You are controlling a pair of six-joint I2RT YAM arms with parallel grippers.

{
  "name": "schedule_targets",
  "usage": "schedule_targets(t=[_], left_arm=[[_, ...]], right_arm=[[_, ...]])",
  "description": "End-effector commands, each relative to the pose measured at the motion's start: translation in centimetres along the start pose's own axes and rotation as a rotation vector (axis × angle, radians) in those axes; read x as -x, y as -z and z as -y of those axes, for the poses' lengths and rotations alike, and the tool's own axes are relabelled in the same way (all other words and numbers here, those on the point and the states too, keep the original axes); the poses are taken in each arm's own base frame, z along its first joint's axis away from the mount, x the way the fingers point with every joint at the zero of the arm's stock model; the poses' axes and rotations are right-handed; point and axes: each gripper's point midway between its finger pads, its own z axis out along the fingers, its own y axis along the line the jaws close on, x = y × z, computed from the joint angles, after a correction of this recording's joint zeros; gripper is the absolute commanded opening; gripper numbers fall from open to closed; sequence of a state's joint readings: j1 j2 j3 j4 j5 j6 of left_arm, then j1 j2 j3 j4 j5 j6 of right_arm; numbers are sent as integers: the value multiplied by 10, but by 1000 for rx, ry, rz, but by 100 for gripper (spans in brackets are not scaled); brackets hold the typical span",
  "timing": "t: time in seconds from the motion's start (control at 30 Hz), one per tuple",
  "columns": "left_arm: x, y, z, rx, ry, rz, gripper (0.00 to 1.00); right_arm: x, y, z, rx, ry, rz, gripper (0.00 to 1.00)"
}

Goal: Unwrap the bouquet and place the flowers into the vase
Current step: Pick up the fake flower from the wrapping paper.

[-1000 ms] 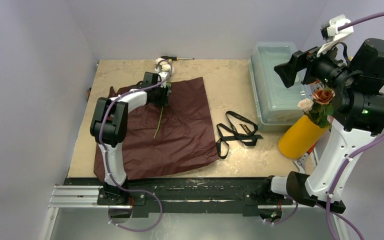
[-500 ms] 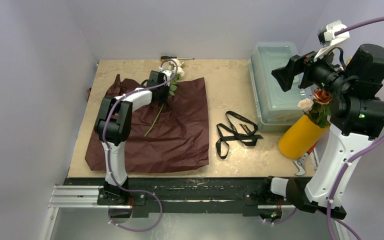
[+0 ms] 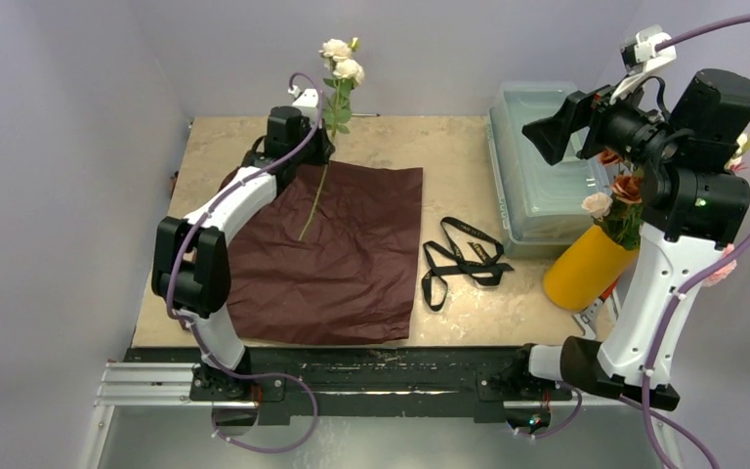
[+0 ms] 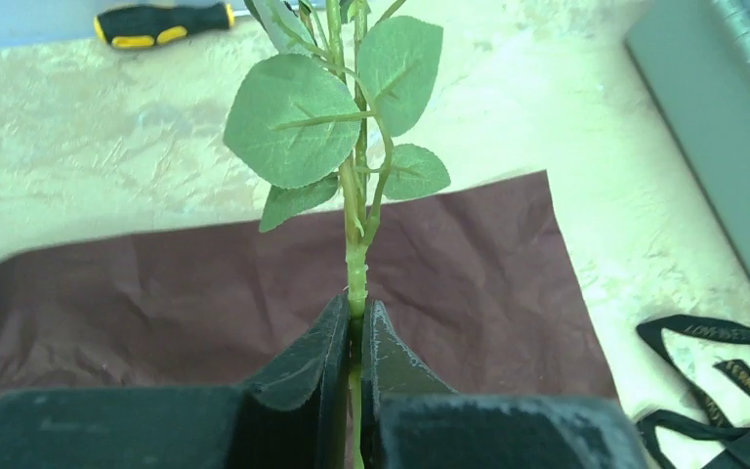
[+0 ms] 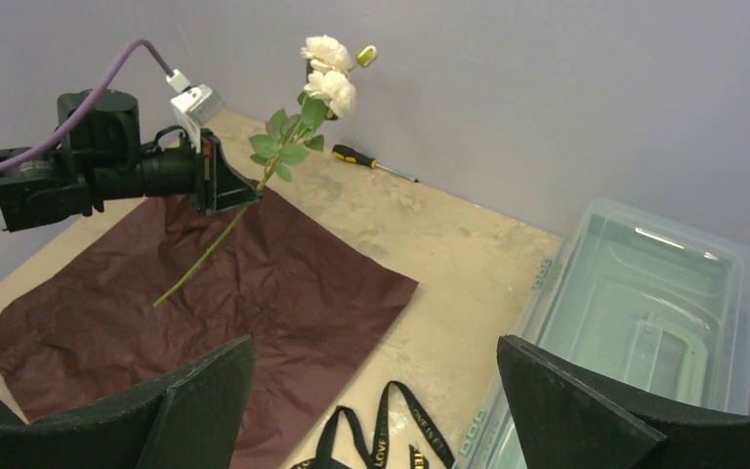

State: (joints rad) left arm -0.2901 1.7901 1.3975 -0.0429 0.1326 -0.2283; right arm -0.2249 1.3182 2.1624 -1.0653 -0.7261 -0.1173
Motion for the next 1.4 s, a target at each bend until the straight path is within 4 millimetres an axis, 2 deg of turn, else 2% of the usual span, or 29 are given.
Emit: schedule_targets(t=[0.0, 0.03, 0.13, 0.2, 0.33, 0.63, 0.73, 0.87, 0.93, 1.13, 1.27, 1.37], left_arm=[[19, 3, 16, -114, 26, 28, 0], [28, 10, 25, -184, 30, 87, 0], [68, 55, 68, -396, -16, 350, 0], [85, 74, 93, -488, -39, 400, 0], [121, 113, 128, -620, -37, 524, 0], [169, 200, 214, -898, -108, 746, 0], [177, 224, 244, -1019, -84, 778, 0], [177, 246, 282, -1144, -92, 797, 0], [175, 256, 298, -1188, -98, 806, 0], [168, 279, 337, -1307, -86, 805, 0], [160, 288, 358, -1366, -86, 788, 0], [155, 294, 370, -1404, -87, 774, 0]], right_arm=[[19, -2, -10, 44, 15, 59, 98], [20, -2, -11, 49, 14, 60, 98], [21, -5, -16, 73, 3, 67, 98], [23, -7, -19, 88, -10, 79, 98], [32, -9, -31, 140, -18, 110, 98], [45, -16, -62, 303, -10, 169, 98], [57, -16, -79, 381, -1, 216, 98], [68, -16, -98, 470, 23, 256, 98], [72, -16, -111, 518, 35, 265, 97], [79, -21, -129, 577, 54, 287, 94], [85, -23, -139, 610, 70, 300, 88], [84, -24, -143, 627, 71, 298, 77]])
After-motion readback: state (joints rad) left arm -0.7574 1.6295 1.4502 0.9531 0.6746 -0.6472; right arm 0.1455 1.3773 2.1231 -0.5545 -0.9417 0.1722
